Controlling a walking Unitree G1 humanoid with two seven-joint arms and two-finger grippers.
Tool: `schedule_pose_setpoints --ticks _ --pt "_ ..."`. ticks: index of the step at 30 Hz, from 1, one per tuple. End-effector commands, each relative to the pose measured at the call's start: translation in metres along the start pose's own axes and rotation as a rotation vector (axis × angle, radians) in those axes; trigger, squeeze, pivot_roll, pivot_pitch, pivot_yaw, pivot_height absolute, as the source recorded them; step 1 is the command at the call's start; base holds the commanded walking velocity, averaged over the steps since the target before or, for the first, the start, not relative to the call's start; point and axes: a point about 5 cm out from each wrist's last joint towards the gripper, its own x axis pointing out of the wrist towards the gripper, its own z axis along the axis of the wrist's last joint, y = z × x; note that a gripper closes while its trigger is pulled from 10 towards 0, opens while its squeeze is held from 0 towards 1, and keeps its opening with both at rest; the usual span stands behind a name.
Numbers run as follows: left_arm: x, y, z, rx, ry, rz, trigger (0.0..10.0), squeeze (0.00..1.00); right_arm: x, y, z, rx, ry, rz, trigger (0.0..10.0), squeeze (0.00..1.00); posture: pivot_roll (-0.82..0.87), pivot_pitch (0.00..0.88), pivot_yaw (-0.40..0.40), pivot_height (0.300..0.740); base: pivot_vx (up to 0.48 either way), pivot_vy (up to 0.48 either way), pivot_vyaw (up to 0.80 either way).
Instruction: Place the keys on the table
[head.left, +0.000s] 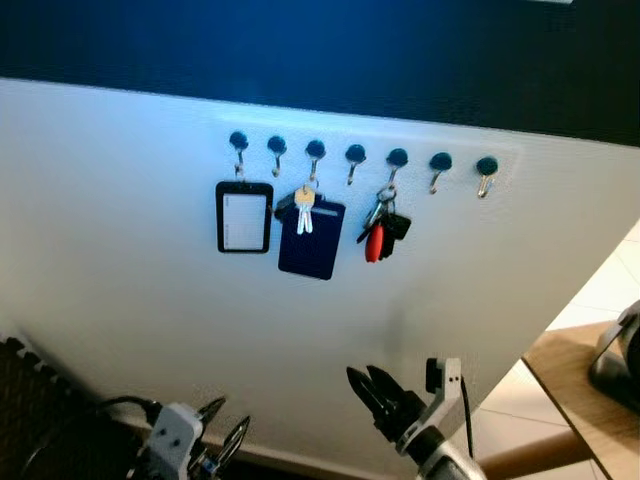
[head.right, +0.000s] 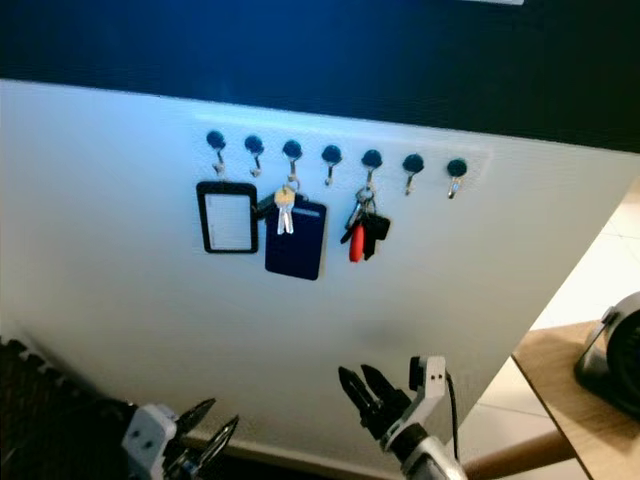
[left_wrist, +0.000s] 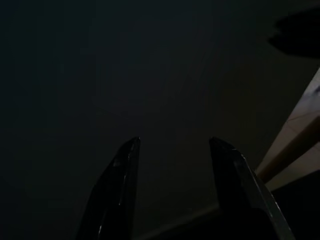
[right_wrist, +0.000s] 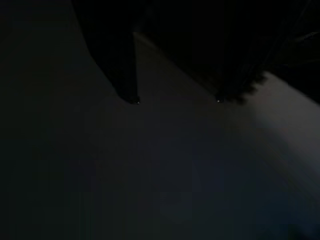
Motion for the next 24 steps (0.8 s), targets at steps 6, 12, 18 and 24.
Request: schedule_pose_setpoints --ticks 6,12,18,24 --pt "0.007 -0.001 0.021 0.019 -0.068 -0.019 10.0 0.00 0.005 0.022 0.026 -0.119 -0.056 0.138 10.0 0.00 0.13 0.081 -0.050 0.740 0.000 0.000 0.00" --pt "0.017 -0.003 0.040 -0.004 -0.122 -0.029 10.0 0.00 0.001 0.052 0.044 -0.409 -0.067 0.230 10.0 0.00 0.12 0.079 -0.045 0.740 0.000 0.000 0.00" --pt "0.019 -0.004 0.048 -0.019 -0.140 -0.022 10.0 0.00 -0.014 0.058 0.055 -0.610 -0.138 0.111 10.0 0.00 0.11 0.076 -0.044 0.740 0.000 0.000 0.00" --pt "0.023 -0.001 0.059 0.013 -0.192 0.036 10.0 0.00 -0.018 0.060 0.059 -0.665 -0.204 0.042 10.0 0.00 0.11 0.077 -0.041 0.740 0.000 0.000 0.00"
